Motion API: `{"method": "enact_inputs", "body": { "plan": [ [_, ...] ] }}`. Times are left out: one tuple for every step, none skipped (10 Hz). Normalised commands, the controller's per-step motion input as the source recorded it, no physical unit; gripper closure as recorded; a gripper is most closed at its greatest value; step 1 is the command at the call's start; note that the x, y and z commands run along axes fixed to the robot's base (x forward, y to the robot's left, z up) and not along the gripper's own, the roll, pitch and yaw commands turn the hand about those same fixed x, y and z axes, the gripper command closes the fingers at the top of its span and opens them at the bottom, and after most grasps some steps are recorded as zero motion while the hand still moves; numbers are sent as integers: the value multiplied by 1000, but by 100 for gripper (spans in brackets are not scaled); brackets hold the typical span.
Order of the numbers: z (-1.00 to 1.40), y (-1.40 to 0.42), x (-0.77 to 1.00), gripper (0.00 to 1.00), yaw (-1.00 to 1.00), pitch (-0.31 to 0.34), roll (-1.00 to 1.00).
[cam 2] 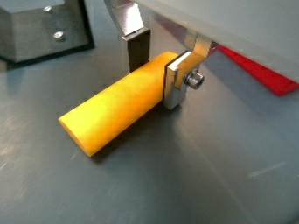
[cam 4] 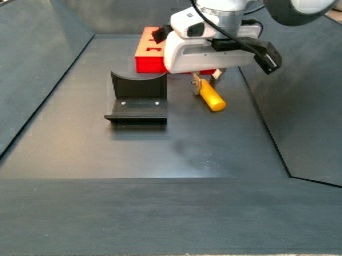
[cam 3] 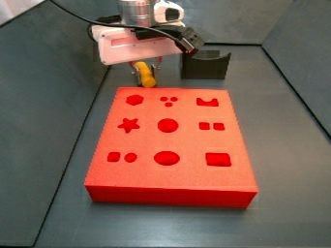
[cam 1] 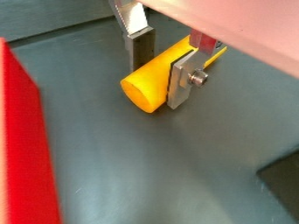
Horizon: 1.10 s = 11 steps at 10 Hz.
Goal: Pick up the oval object. Move up. Place the oval object on the fixture. Regrasp the oval object. Move to above the board. Insert the oval object.
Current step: Pick up the oval object, then move up, then place the oval object on the fixture.
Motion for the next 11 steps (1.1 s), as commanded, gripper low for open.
{"method": "enact_inputs", "body": {
  "plan": [
    [0,0,0,100,0,0,0],
    [0,0,0,100,0,0,0],
    [0,0,0,100,0,0,0],
    [833,0,0,100,0,0,0],
    [805,26,8,100,-16,-11,1],
    [714,21,-9,100,-15,-3,-3],
    [592,14,-16,100,-13,12,-9],
    [407,5,-14,100,-11,26,-19],
    [205,-2,-16,100,-7,36,-30],
    [1000,0,0,100,0,0,0],
    [1000,2,13,100,5,-20,-5]
  ]
}}
